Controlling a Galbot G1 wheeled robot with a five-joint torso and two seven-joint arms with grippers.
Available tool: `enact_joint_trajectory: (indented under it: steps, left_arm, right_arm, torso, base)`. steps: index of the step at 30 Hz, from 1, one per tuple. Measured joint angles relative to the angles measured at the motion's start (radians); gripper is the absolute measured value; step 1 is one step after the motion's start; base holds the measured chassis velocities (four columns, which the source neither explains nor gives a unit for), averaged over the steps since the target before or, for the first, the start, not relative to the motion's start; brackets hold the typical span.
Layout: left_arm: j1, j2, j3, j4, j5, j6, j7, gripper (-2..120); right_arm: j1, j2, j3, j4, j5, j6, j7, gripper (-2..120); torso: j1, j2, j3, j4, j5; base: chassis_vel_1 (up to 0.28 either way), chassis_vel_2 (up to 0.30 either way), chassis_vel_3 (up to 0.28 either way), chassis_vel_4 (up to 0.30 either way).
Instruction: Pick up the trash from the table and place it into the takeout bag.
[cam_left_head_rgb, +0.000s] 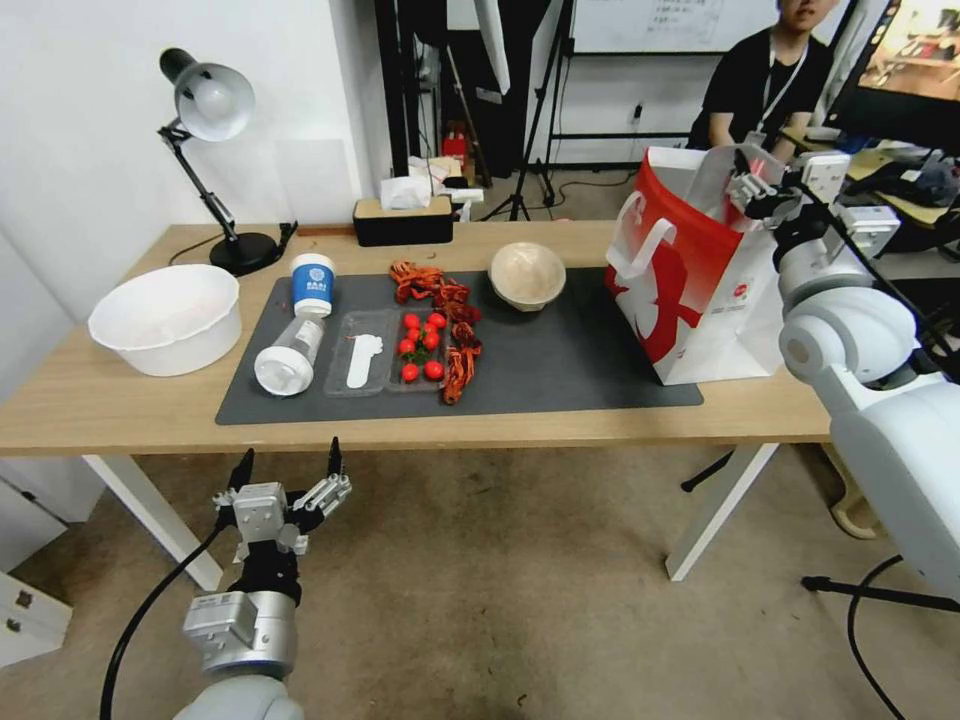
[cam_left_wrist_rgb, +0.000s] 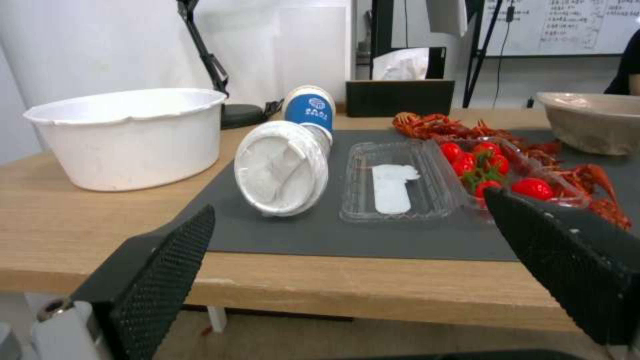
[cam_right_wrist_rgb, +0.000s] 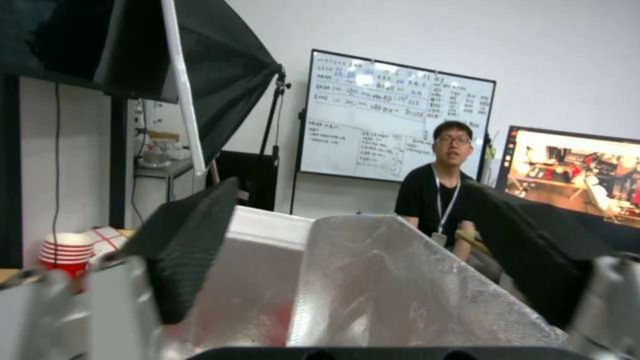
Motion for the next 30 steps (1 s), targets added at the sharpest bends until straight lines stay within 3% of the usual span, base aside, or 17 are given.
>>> enact_joint_trajectory:
  steps: [4,15,24,30]
  left_arm:
    - [0.005,-0.002,0.003,-0.002,0.0,-0.001,0.0,100]
    - [0.011,-0.003,0.004,-0.008,0.003,-0.001,0.0,100]
    - [0.011,-0.004,0.003,-0.008,0.004,-0.001,0.0,100]
    - [0.011,-0.005,0.003,-0.007,0.004,-0.003,0.001,100]
  right_arm:
    - [-0.015,0.002,-0.002,0.031,0.015,-0.007,0.002,99]
    - [-0.104,0.008,0.0,0.186,0.155,-0.019,0.0,100]
    - [-0.305,0.015,0.013,0.382,0.181,0.07,-0.068,100]
    - [-0.408,0.029,0.013,0.421,0.126,0.127,-0.084,100]
  torso:
    - [0.0,0.0,0.0,0.0,0.0]
    - [0.0,0.0,0.0,0.0001,-0.0001]
    - [0.0,0.0,0.0,-0.0001,0.0]
    - [0.0,0.0,0.0,0.0,0.0]
  base:
    - [0.0,0.0,0.0,0.0]
    - [0.0,0.0,0.0,0.0]
    - [0.0,0.0,0.0,0.0]
    - [0.0,0.0,0.0,0.0]
